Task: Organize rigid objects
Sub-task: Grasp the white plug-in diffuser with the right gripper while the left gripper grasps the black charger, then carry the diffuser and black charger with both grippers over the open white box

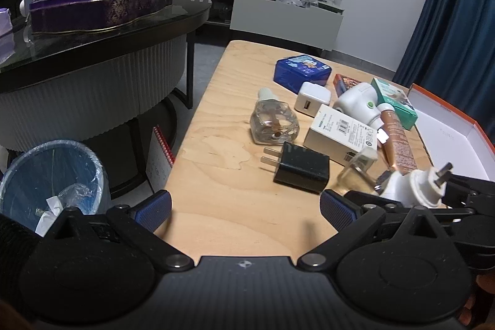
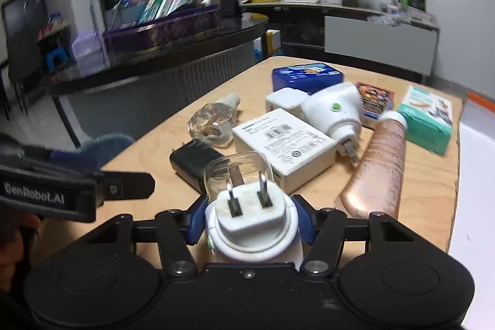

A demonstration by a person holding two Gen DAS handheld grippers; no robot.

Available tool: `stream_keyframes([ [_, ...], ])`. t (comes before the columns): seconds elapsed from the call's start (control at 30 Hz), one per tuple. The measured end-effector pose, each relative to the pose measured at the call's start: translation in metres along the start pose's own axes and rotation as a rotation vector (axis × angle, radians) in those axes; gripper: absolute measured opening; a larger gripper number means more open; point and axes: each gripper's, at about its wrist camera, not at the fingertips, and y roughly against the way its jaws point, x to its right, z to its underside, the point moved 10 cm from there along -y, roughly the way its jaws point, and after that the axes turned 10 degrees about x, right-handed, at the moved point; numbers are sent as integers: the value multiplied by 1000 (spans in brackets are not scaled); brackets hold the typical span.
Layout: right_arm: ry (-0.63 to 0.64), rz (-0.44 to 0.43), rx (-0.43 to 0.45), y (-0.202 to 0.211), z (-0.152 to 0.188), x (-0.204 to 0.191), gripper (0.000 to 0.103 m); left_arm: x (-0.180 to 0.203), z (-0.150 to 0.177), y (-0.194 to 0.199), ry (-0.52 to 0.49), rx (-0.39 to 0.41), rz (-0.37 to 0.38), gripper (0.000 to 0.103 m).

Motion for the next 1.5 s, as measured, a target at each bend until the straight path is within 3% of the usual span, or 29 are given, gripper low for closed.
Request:
stream_keyframes([
  [0.13,2,43,25,23,-1,8,70,13,-3,-3,-32,13,27,103],
  [0.3,-33,84,71,52,-12,23,70,32,-4,-19,-155,23,-8,103],
  [0.53,-78,109,131,81,-23,38,70,41,-5,-49,-237,26,-35,102],
  [0.63,-94,122,143,88,-25,42,70,42,-4,-51,-204,41,4,93],
  [0.7,-100,130,160,93,-28,44,70,47,-5,-46,-218,59,23,67],
  [0.73,-100,132,166,95,-30,44,70,48,-5,-44,-229,64,22,61],
  [1.03,-104,185,216,120,-41,52,68,71,-9,-14,-230,87,66,61],
  [1.23,-105,221,219,132,-38,61,65,102,-18,10,-188,108,143,61],
  [1.5,-113,271,276,157,-49,73,65,131,-32,27,-177,140,193,61],
])
